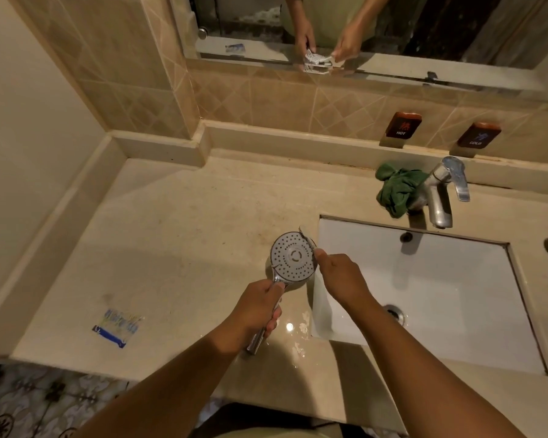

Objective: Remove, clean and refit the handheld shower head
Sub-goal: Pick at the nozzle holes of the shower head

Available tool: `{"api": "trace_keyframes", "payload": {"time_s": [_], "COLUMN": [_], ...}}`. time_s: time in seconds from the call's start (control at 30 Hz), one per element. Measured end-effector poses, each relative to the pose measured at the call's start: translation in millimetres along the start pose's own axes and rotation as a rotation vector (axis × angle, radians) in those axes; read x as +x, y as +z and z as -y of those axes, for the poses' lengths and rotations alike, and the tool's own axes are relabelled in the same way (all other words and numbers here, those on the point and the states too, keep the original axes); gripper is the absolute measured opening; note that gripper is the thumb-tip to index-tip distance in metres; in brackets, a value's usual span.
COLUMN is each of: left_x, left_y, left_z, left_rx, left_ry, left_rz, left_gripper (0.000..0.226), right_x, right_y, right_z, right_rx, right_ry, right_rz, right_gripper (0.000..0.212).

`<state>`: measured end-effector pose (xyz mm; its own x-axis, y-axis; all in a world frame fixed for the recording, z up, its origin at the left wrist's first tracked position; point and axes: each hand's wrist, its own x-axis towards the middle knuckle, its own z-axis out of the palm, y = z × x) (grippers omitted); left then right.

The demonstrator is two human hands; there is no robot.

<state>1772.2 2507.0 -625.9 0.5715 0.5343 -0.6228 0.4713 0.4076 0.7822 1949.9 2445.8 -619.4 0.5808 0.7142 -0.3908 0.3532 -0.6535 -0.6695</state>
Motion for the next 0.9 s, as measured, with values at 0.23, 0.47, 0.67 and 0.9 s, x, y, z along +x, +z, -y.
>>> {"api": "trace_keyframes", "payload": {"time_s": [0.23,0.47,0.67,0.9], "left_x": [1.0,2.8,0.9,0.7], "left_y": [-2.0,-3.6,-3.6,-4.2], "left_z": [5.3,1.1,1.1,9.0], "left_rx": [-0.023,0.04,0.041,0.063], "left_ry": [-0.034,0.011,0.04,0.047], "left_rz": [-0.028,0.001,0.004,-0.038], "left_gripper": [0.032,0.029,0.032,0.03], "right_x": [-34.3,-7.8,4.7,-26.0], "right_y": [46.0,17.7,9.2,53.7], "right_z": [1.3,2.4,1.7,2.3], "right_rx": [-0.103,-0.028,0.003,-0.102], "right_ry": [-0.094,-0.041,0.01,-0.087], "right_rz": [0.11,0.008,-0.01,0.098], "right_gripper": [0.05,0.058,0.057,0.053]}}
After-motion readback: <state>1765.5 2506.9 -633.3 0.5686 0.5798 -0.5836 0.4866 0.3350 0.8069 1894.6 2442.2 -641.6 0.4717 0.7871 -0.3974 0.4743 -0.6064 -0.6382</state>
